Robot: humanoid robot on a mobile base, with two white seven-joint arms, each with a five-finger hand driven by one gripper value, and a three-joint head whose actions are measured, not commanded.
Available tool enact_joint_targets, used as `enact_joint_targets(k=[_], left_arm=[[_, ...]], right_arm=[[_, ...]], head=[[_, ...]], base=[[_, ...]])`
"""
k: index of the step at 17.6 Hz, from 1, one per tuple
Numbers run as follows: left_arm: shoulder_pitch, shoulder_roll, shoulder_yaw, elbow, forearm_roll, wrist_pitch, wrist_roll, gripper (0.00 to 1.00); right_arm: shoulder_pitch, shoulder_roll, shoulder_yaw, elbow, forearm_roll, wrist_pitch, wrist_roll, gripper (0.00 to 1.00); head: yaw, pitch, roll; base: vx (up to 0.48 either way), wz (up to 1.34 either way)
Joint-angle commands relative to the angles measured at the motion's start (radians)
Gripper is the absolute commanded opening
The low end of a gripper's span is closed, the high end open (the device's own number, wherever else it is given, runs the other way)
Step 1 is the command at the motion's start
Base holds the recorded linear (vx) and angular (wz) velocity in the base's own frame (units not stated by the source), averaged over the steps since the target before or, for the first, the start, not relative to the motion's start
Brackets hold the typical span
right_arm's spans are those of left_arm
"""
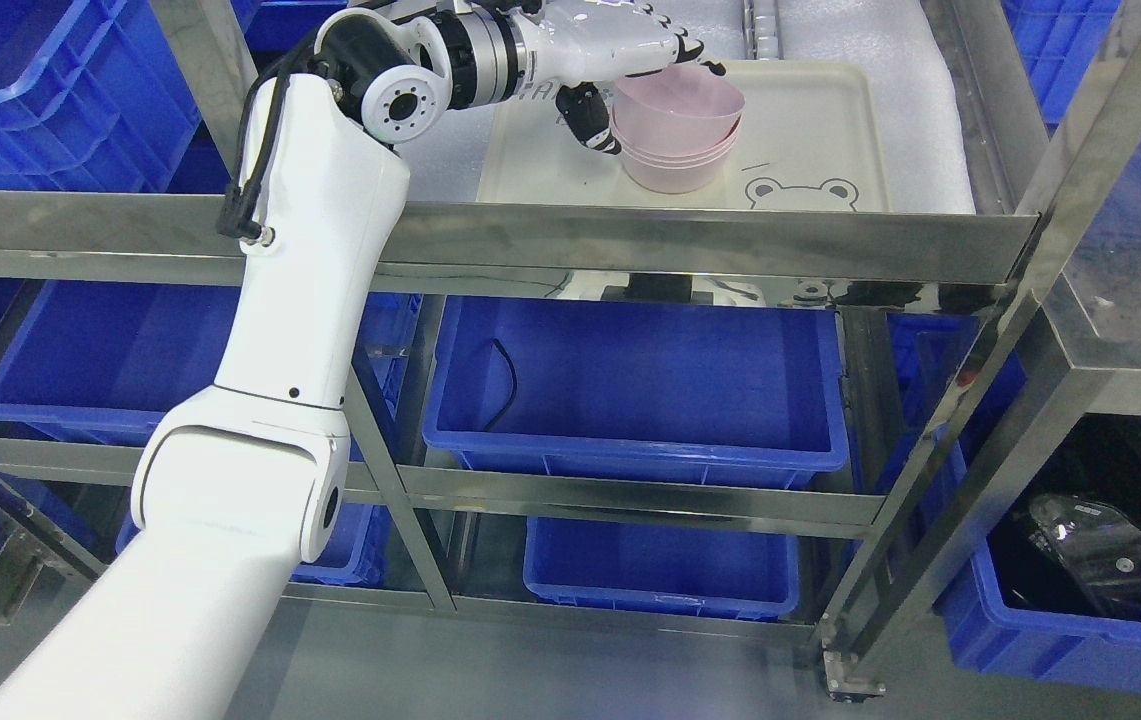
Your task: Stack pink IKEA bowl on shelf middle layer
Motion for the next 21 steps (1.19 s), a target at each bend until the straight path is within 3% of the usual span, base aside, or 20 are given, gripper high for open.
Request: enact_joint_targets(k=[1,4,6,11,15,21], left_arm=[[-0.028,0.017,0.099,-0.015,0.178,0.017,-0.004,0.9],[-0.008,0.017,0.106,-0.084,0.492,0.169,0.004,0.9],[0.053,0.017,0.068,-0.149,0.638,0.178,0.019,0.9],[0.34,0.017,-0.214,-0.401,0.649,0.182,0.315,0.98],[0.524,0.017,-0.417,-0.481,0.642,0.159,0.4,0.98],[0.867,0.017,-0.419,-0.496,0.608,-0.004,0.389,0.98]], right_arm=[[0.023,-0.017,0.001,-0.017,0.0,0.0,0.001,1.0],[0.023,-0.017,0.001,-0.017,0.0,0.0,0.001,1.0],[0.023,-0.017,0.001,-0.017,0.0,0.0,0.001,1.0],[0.023,-0.017,0.001,-0.017,0.0,0.0,0.001,1.0],[0.023,-0.017,0.001,-0.017,-0.002,0.0,0.001,1.0],[0.023,-0.017,0.001,-0.017,0.0,0.0,0.001,1.0]], head=[[0.0,0.0,0.0],[0.0,0.0,0.0],[0.0,0.0,0.0],[0.0,0.0,0.0],[0.0,0.0,0.0],[0.0,0.0,0.0]], base=[[0.0,0.0],[0.0,0.0],[0.0,0.0],[0.0,0.0],[0.0,0.0],[0.0,0.0]])
